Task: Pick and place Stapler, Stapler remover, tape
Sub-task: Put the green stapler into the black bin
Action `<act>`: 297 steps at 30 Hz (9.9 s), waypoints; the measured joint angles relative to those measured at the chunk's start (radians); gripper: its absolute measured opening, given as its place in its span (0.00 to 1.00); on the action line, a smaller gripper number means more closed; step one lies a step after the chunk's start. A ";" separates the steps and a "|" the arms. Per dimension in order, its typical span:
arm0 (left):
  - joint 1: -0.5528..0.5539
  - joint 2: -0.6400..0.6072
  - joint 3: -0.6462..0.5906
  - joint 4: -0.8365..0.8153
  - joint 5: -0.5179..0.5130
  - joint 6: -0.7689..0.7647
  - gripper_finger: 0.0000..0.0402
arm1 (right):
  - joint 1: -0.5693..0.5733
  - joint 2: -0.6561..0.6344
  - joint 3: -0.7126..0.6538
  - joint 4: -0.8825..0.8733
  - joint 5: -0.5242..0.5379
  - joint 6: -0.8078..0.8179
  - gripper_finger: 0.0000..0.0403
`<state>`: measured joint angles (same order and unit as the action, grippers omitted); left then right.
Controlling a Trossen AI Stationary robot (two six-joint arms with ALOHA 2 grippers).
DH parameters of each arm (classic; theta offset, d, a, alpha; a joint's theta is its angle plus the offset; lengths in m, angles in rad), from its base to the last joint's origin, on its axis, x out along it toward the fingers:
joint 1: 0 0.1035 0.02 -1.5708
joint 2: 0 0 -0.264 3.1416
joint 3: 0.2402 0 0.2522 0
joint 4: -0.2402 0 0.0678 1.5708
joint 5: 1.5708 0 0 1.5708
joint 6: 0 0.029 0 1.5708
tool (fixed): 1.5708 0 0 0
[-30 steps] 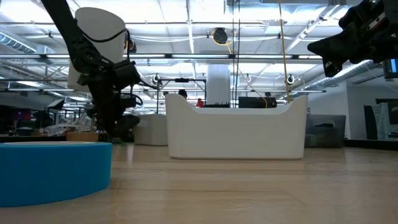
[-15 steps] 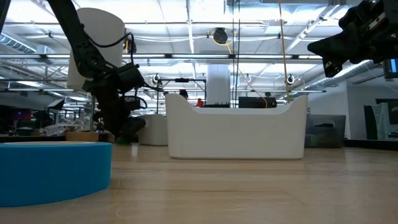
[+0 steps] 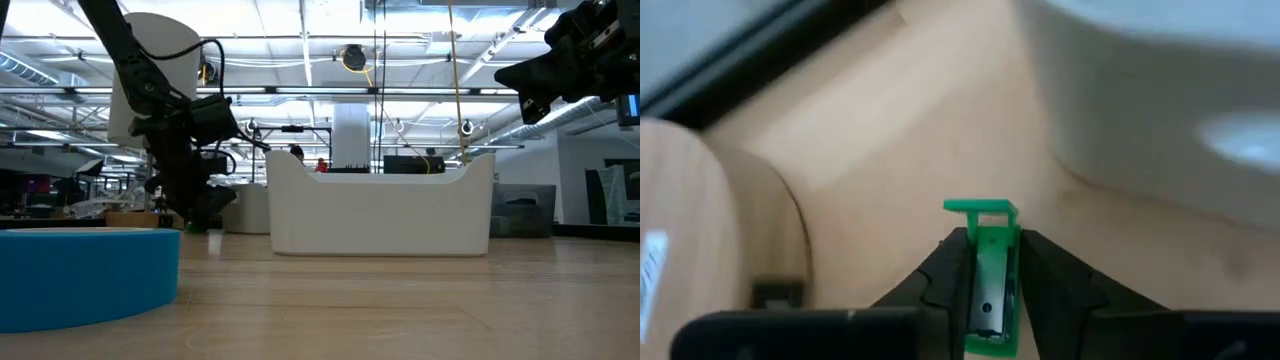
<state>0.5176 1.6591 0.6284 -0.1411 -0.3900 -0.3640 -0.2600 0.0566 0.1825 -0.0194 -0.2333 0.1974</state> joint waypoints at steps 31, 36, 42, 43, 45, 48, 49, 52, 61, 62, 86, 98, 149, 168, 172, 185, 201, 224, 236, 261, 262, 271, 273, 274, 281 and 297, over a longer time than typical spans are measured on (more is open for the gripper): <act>-0.553 -0.418 -0.004 0.415 0.225 -0.327 0.19 | 0.093 0.493 0.000 0.519 -0.240 -0.285 0.02; -0.575 -0.375 -0.003 0.579 0.223 -0.337 0.19 | 0.197 0.708 0.001 0.745 -0.183 -0.442 0.03; -0.582 -0.294 0.076 0.615 0.236 -0.358 0.19 | 0.303 0.941 0.062 0.888 -0.016 -0.555 0.14; -0.585 -0.274 0.101 0.614 0.243 -0.356 0.19 | 0.320 0.978 0.091 0.891 0.003 -0.572 0.17; -0.589 -0.230 0.156 0.615 0.273 -0.349 0.19 | 0.346 1.046 0.152 0.890 0.028 -0.603 0.24; -0.599 -0.170 0.232 0.606 0.323 -0.329 0.19 | 0.368 1.128 0.238 0.873 0.029 -0.646 0.34; -0.604 -0.153 0.253 0.603 0.337 -0.325 0.19 | 0.370 1.146 0.264 0.863 0.029 -0.656 0.37; -0.622 -0.122 0.299 0.549 0.346 -0.322 0.19 | 0.370 1.173 0.320 0.815 0.061 -0.662 0.45; -0.656 -0.112 0.314 0.513 0.289 -0.323 0.19 | 0.415 1.187 0.384 0.786 0.140 -0.718 0.62; -0.656 -0.112 0.314 0.513 0.287 -0.324 0.19 | 0.424 1.195 0.394 0.785 0.161 -0.732 0.62; -0.716 -0.112 0.314 0.514 0.276 -0.318 0.19 | 0.482 1.393 0.586 0.764 0.396 -0.895 0.63; -0.741 -0.112 0.312 0.534 0.273 -0.293 0.19 | 0.485 1.398 0.586 0.730 0.403 -0.872 0.63; -0.762 -0.114 0.314 0.537 0.257 -0.331 0.19 | 0.518 1.395 0.584 0.721 0.423 -0.877 0.63; -0.758 -0.111 0.313 0.524 0.217 -0.328 0.19 | 0.571 1.394 0.594 0.739 0.401 -0.858 0.63; -0.759 -0.111 0.313 0.532 0.222 -0.330 0.19 | 0.577 1.395 0.593 0.731 0.411 -0.861 0.63; -0.768 -0.112 0.313 0.559 0.248 -0.338 0.19 | 0.559 1.395 0.591 0.757 0.441 -0.898 0.63; -0.776 -0.112 0.313 0.562 0.250 -0.338 0.19 | 0.521 1.395 0.591 0.748 0.382 -0.860 0.63; -0.760 -0.114 0.313 0.564 0.255 -0.349 0.19 | 0.510 1.395 0.590 0.750 0.359 -0.848 0.51; -0.752 -0.114 0.313 0.566 0.262 -0.349 0.19 | 0.530 1.395 0.590 0.755 0.365 -0.854 0.42; -0.743 -0.114 0.313 0.585 0.239 -0.318 0.40 | 0.536 1.393 0.590 0.765 0.368 -0.849 0.23; -0.740 -0.114 0.313 0.584 0.239 -0.319 0.41 | 0.536 1.393 0.590 0.764 0.369 -0.848 0.23; -0.733 -0.112 0.313 0.584 0.235 -0.320 0.43 | 0.526 1.393 0.591 0.760 0.365 -0.845 0.21; -0.732 -0.112 0.313 0.584 0.231 -0.322 0.43 | 0.521 1.393 0.591 0.759 0.362 -0.845 0.20; -0.732 -0.112 0.313 0.584 0.230 -0.324 0.43 | 0.521 1.393 0.591 0.758 0.362 -0.845 0.19; -0.728 -0.112 0.313 0.585 0.232 -0.323 0.43 | 0.521 1.393 0.591 0.757 0.363 -0.839 0.19; -0.725 -0.119 0.312 0.592 0.238 -0.296 0.43 | 0.522 1.394 0.592 0.752 0.388 -0.838 0.16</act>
<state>-0.2072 1.5401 0.9405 0.4512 -0.1524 -0.6598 0.2619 1.4502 0.7745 0.7327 0.1547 -0.6409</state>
